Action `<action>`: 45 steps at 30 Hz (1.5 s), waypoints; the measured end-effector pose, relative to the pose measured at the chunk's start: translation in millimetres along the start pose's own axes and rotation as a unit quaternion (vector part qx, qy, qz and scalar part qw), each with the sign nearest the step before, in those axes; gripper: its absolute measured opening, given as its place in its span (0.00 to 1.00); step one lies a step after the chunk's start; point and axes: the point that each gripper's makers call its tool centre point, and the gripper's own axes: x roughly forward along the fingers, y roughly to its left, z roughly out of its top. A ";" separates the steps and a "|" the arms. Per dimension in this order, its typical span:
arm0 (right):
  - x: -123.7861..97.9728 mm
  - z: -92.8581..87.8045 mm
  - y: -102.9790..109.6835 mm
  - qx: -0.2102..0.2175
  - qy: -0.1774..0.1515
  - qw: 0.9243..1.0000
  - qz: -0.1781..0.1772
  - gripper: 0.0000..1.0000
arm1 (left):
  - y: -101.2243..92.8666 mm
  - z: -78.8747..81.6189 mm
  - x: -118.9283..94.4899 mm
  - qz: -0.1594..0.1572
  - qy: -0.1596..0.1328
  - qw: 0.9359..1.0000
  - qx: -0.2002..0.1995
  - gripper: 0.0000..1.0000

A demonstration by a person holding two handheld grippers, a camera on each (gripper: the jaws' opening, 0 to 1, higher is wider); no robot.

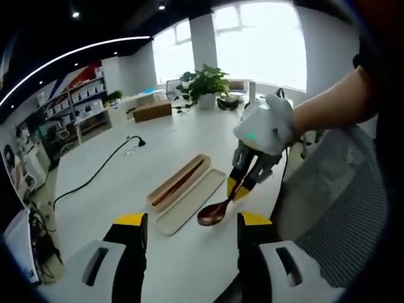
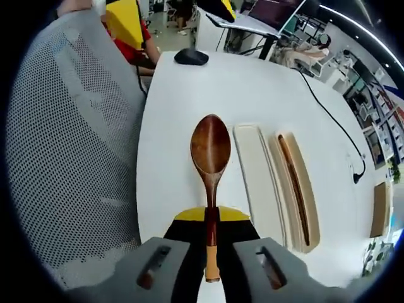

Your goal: Arrange the utensils inside the cutlery case until each visible utensil rests in its matching compartment.

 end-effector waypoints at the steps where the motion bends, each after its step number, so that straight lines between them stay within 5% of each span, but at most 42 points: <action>1: -1.3 -0.7 -3.4 0.002 -0.001 1.000 -0.002 0.00 | 0.0 0.0 0.1 0.000 0.001 1.000 0.004 0.59; 15: -10.4 -10.7 -78.7 0.019 0.007 0.999 -0.041 0.00 | -0.2 -3.8 0.7 -0.002 0.010 1.000 0.008 0.59; 27: 10.0 -2.4 -132.9 0.039 -0.007 0.998 -0.044 0.00 | 1.6 -8.4 3.8 -0.001 0.020 1.000 0.005 0.59; 45: 41.9 -0.6 -145.9 0.029 -0.006 0.999 -0.029 0.00 | 7.2 -14.7 4.3 0.006 0.034 0.999 -0.003 0.59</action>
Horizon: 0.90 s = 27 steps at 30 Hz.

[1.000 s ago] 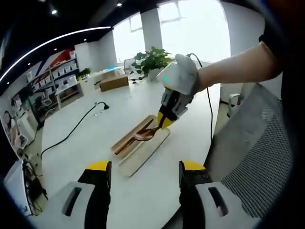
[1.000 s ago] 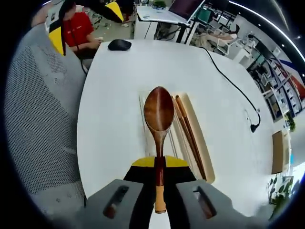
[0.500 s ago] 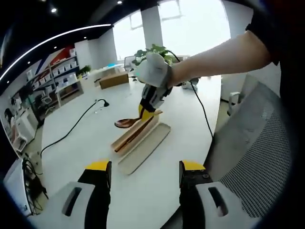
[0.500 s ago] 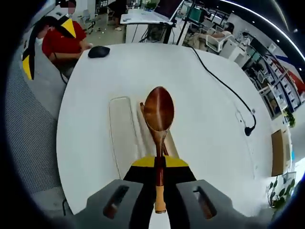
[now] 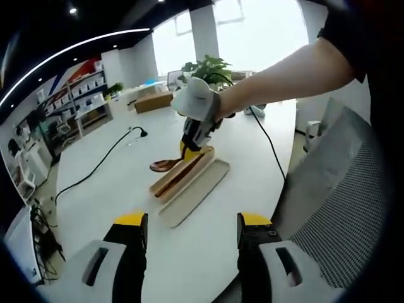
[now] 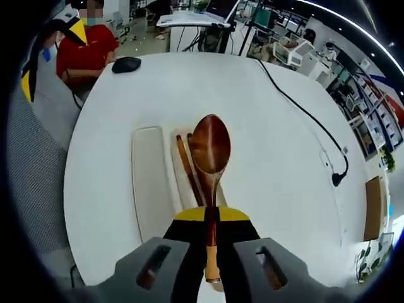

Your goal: Arrange the utensils inside the cutlery case until each visible utensil rests in its matching compartment.

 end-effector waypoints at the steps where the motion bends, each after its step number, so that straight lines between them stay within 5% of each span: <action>1: 0.8 1.0 0.7 -0.003 0.000 1.000 0.001 0.00 | 0.5 -0.4 0.0 0.001 0.001 1.000 0.000 0.59; 27: 22.2 -7.7 2.8 -0.014 0.001 1.000 -0.007 0.00 | -4.3 -5.6 4.2 -0.009 0.015 1.000 0.003 0.58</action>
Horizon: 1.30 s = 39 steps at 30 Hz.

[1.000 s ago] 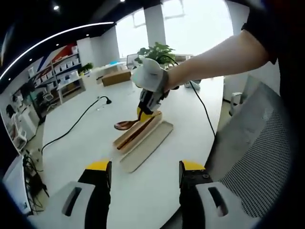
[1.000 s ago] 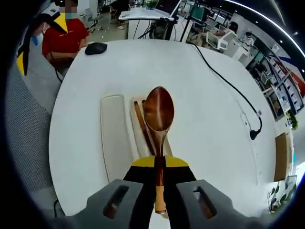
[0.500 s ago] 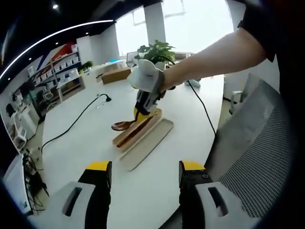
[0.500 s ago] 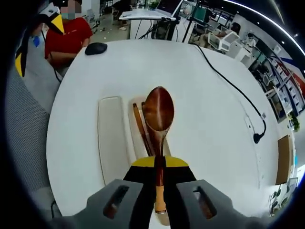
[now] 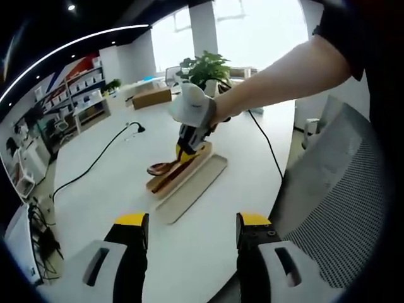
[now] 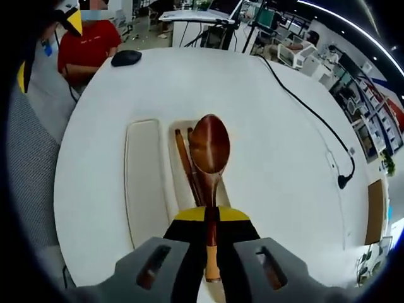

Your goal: Arrange the utensils inside the cutlery case until each visible utensil rests in its matching compartment.

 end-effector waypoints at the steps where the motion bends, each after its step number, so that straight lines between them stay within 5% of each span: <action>1: 0.4 -0.7 -0.1 -0.001 0.002 1.000 -0.001 0.00 | -0.4 -0.1 0.2 -0.001 0.001 1.000 0.001 0.58; 12: 3.7 -6.0 -1.5 -0.020 0.012 1.000 -0.005 0.01 | 2.6 -1.2 -1.2 0.006 0.003 1.000 -0.001 0.58; 39: -4.7 -8.5 -10.7 0.012 0.015 1.000 -0.010 0.06 | 7.6 0.2 -4.2 0.018 0.000 1.000 0.002 0.58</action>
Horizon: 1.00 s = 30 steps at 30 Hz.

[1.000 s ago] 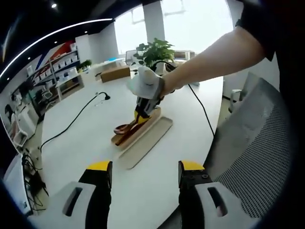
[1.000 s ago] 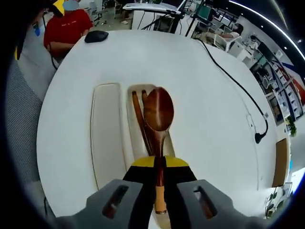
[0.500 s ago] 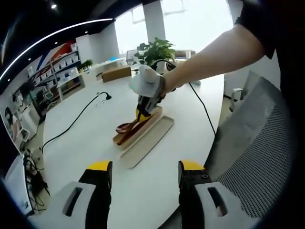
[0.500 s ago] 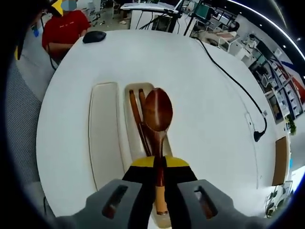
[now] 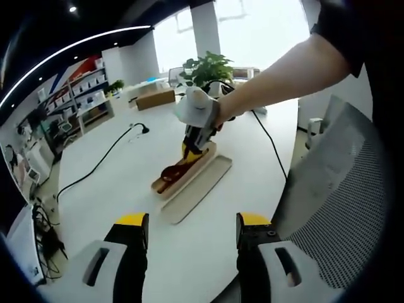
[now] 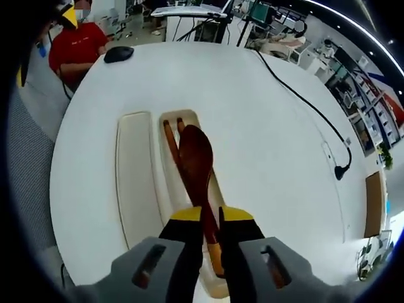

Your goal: Arrange the utensils inside the cutlery case until each visible utensil rests in its matching compartment.

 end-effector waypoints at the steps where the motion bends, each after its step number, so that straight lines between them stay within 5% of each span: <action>1: -0.7 0.5 0.0 0.000 -0.001 1.000 0.000 0.06 | -0.5 0.4 -0.2 -0.001 -0.001 1.000 0.000 0.58; 9: -26.3 11.1 -8.6 0.033 -0.029 0.998 -0.034 0.12 | 1.6 -0.8 -0.2 0.004 0.004 1.000 0.006 0.55; 14: -48.2 6.6 -10.9 0.033 -0.038 0.997 -0.060 0.27 | 1.5 -0.8 -1.0 0.007 0.006 1.000 0.016 0.54; 19: -72.0 0.3 -10.5 0.061 -0.056 0.994 -0.077 0.31 | -5.8 19.7 -3.8 -0.015 -0.045 0.999 -0.016 0.56; 26: -100.7 -8.3 3.7 0.081 -0.074 0.990 -0.086 0.37 | -8.9 27.1 -8.5 -0.027 -0.051 0.998 -0.015 0.54; 30: -118.9 -17.7 17.1 0.072 -0.074 0.991 -0.081 0.40 | -12.3 34.6 -15.6 -0.057 -0.064 0.995 -0.051 0.40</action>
